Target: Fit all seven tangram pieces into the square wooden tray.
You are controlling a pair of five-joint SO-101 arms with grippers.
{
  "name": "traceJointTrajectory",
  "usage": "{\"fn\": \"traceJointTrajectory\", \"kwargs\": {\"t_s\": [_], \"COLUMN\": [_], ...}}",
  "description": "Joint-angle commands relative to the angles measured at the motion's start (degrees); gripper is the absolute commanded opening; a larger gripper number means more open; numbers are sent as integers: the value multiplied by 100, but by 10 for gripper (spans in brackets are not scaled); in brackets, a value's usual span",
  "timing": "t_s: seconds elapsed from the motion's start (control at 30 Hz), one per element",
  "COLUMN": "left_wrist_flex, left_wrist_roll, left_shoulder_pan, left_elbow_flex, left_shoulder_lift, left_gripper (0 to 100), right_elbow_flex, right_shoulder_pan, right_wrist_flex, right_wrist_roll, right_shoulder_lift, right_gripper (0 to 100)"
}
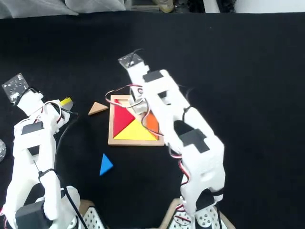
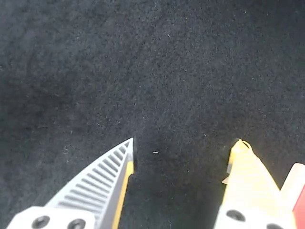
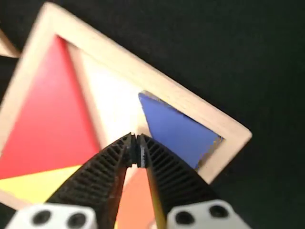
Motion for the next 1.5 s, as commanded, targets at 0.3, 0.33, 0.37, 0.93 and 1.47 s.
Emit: {"fn": "traceJointTrajectory", "kwargs": {"t_s": [0.3,0.33,0.37,0.93,1.47], "left_wrist_flex": [9,9,9,1477,3297], "left_wrist_roll": [9,9,9,-1679,-4281], "left_shoulder_pan": [84,84,84,356,1156], "left_elbow_flex": [-48,-48,-48,-699,-945], "left_shoulder_lift": [-185,-185,-185,-123,-132], "left_gripper": [313,313,313,314,219], "right_elbow_flex": [-224,-189,-127,3319,3899], "right_shoulder_pan": [123,88,62,1187,2400], "right_wrist_flex": [281,299,352,-914,-1275], "right_wrist_roll": [35,26,18,0,-79], "right_shoulder_lift": [-303,-453,-637,-4409,-4567], "right_gripper": [11,11,11,11,11]}}
